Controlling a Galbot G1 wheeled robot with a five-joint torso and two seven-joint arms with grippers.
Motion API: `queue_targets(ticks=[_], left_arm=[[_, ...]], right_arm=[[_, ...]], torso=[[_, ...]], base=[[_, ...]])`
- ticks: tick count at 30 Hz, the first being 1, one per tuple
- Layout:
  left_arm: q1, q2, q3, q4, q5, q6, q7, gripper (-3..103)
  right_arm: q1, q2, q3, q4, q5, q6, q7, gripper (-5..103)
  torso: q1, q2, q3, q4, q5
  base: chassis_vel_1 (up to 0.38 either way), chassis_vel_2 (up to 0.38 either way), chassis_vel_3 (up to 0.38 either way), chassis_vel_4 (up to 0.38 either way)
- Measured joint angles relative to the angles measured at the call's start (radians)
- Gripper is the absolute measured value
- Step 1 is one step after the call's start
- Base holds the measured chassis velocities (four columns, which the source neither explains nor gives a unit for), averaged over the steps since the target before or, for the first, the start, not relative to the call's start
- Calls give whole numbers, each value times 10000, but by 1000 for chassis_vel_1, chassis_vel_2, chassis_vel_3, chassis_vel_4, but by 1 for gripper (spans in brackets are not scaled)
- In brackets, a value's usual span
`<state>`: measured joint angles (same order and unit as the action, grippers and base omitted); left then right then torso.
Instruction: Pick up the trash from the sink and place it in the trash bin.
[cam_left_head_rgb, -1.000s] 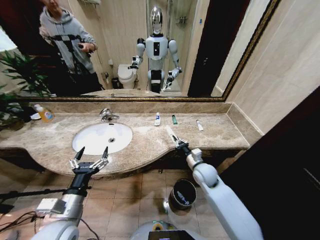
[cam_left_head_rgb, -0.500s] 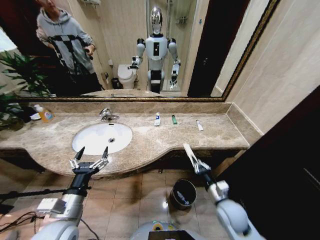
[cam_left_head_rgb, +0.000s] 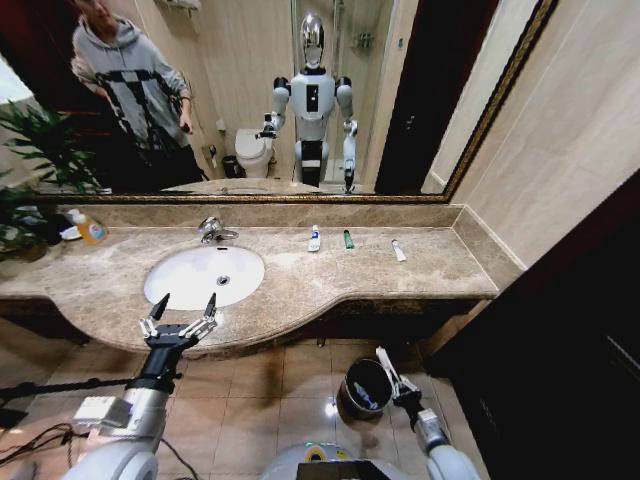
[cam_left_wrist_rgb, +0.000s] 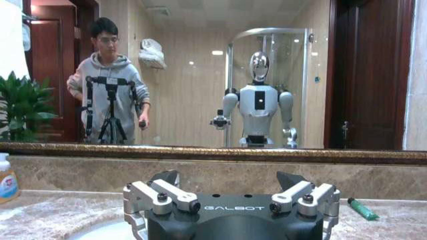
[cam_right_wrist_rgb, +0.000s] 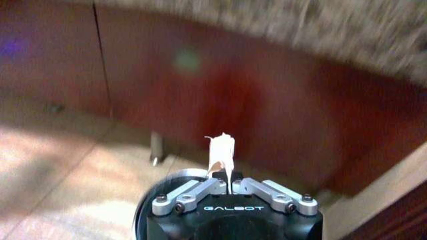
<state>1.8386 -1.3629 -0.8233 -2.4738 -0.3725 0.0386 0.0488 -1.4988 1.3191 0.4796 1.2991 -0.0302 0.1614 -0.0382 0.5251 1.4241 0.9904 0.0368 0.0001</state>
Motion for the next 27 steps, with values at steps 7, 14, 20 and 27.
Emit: queue_targets(ticks=[7, 14, 20, 27], left_arm=[[0, 0, 0, 0, 0, 0, 0, 100], [0, 0, 0, 0, 0, 0, 0, 100], [0, 0, 0, -1, 0, 0, 0, 100], [0, 0, 0, 0, 0, 0, 0, 100]], right_arm=[[1597, 541, -157, -3211, -652, 184, -314, 0], [2622, 1084, -211, -4827, -1128, 270, -464, 0], [3859, 1454, -174, -6481, -1569, 543, -487, 0], [4641, 1473, -79, -7767, -1961, 754, -395, 0]], torso=[[0, 0, 0, 0, -2], [0, 0, 0, 0, -2], [0, 0, 0, 0, -3], [0, 0, 0, 0, -2]], base=[[0, 0, 0, 0], [0, 0, 0, 0], [0, 0, 0, 0], [0, 0, 0, 0]])
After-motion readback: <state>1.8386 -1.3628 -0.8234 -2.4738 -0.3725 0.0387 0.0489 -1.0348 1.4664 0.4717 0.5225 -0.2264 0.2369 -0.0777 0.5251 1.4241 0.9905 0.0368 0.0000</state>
